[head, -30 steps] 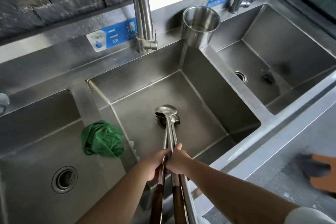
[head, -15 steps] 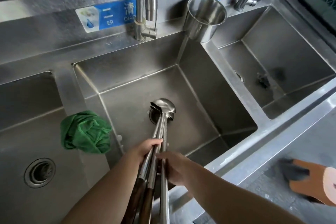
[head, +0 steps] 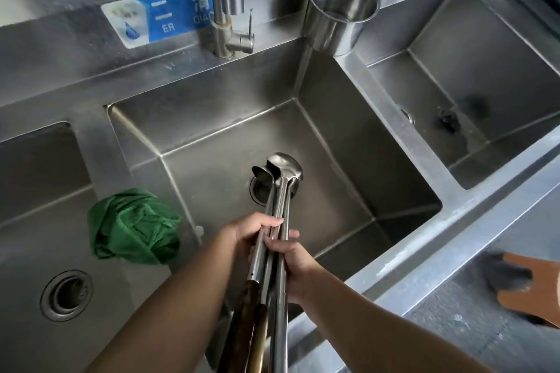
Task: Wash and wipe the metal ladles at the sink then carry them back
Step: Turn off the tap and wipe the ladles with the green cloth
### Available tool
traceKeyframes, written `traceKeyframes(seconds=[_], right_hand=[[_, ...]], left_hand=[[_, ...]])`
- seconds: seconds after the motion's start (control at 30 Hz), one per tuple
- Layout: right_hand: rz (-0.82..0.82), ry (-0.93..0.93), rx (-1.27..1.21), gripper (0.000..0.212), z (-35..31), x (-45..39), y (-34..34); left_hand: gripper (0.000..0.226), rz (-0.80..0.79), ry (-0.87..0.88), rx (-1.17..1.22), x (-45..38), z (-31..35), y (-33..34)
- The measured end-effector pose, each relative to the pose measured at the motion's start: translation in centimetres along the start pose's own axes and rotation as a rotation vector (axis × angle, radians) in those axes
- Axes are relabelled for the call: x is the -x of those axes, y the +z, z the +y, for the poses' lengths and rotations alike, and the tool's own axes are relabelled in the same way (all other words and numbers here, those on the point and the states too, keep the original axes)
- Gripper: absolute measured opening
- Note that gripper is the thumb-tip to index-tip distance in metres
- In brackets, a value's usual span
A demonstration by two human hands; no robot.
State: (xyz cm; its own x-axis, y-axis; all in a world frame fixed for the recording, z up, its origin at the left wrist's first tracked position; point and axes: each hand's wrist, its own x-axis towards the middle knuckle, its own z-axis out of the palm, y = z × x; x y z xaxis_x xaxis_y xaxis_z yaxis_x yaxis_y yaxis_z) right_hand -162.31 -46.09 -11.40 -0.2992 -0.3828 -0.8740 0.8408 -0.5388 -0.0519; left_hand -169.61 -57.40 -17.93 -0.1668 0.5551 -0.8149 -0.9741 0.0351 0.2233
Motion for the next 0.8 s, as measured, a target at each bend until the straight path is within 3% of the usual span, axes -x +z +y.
traceKeyframes(seconds=[0.17,0.33,0.47,0.57,0.67,0.8], right_hand=[[0.0,-0.011,-0.019,0.026,0.0,-0.4,-0.6],[0.129,0.061,0.217,0.015,-0.9,0.6,-1.0],[0.067,0.084,0.257,0.014,-1.3,1.4,-1.0],[-0.087,0.065,0.131,0.03,-1.0,1.8,-1.4],[-0.129,0.035,0.1,0.041,-1.0,2.0,-1.7],[-0.087,0.022,0.255,0.027,-1.0,3.5,-0.8]], left_hand=[[0.032,0.121,0.034,0.029,-2.4,2.7,1.6],[0.024,0.256,0.036,-0.094,-4.9,3.0,1.7],[0.02,0.239,0.063,0.036,-5.5,1.8,1.6],[0.023,0.205,0.109,0.172,-4.4,1.6,2.0],[0.024,0.172,0.149,0.265,-3.1,1.6,2.3],[0.024,0.137,0.261,0.293,-0.5,2.4,3.6]])
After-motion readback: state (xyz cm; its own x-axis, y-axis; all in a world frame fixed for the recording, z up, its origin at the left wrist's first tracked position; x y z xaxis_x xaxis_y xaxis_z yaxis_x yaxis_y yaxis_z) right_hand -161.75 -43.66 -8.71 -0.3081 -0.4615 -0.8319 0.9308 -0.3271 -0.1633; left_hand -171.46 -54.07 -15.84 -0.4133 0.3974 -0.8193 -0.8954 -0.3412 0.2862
